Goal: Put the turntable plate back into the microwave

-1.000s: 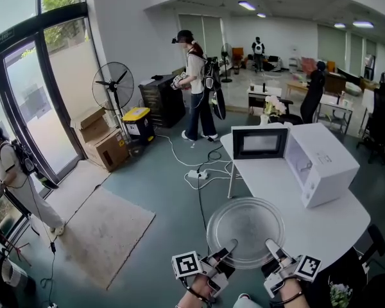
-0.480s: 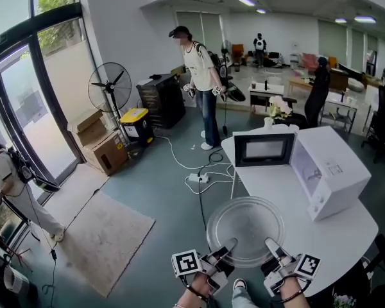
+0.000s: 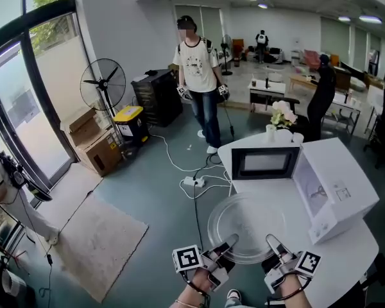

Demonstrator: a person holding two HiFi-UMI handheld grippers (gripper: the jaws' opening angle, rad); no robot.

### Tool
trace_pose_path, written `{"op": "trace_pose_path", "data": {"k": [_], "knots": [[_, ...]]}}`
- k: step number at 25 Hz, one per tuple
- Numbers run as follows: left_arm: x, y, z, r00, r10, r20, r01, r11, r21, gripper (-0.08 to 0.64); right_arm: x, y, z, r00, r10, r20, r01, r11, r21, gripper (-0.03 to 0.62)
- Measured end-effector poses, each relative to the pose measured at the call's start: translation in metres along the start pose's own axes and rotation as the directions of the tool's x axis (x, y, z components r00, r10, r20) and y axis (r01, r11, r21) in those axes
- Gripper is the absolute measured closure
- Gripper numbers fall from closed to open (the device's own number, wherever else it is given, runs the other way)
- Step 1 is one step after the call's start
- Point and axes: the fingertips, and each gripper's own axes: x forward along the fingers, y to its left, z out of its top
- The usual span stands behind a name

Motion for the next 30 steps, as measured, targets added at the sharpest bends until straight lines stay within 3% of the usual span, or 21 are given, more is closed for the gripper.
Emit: {"op": "trace_pose_path", "data": {"k": [11,22,26,30], "knots": [[0.085,0.022,0.052,1.0,0.013,-0.027,-0.013,1.0,0.004,0.509,0.052,-0.035,0.077,1.0,-0.013,0.025,0.013,1.0,0.0,0.532],[0.149,0.039,0.075,0.989,-0.01,-0.148,0.01,1.0,-0.001,0.509,0.07,-0.059,0.125,0.991,-0.036,0.132,0.035,0.999,0.005,0.531],[0.181,0.056,0.088,0.971,-0.028,-0.238,0.025,1.0,-0.014,0.509,0.078,-0.075,0.145,0.975,-0.071,0.211,0.072,0.997,0.004,0.531],[0.208,0.06,0.098,0.933,-0.032,-0.359,0.022,0.999,-0.032,0.508,0.084,-0.078,0.158,0.944,-0.1,0.314,0.1,0.995,0.017,0.529]]}}
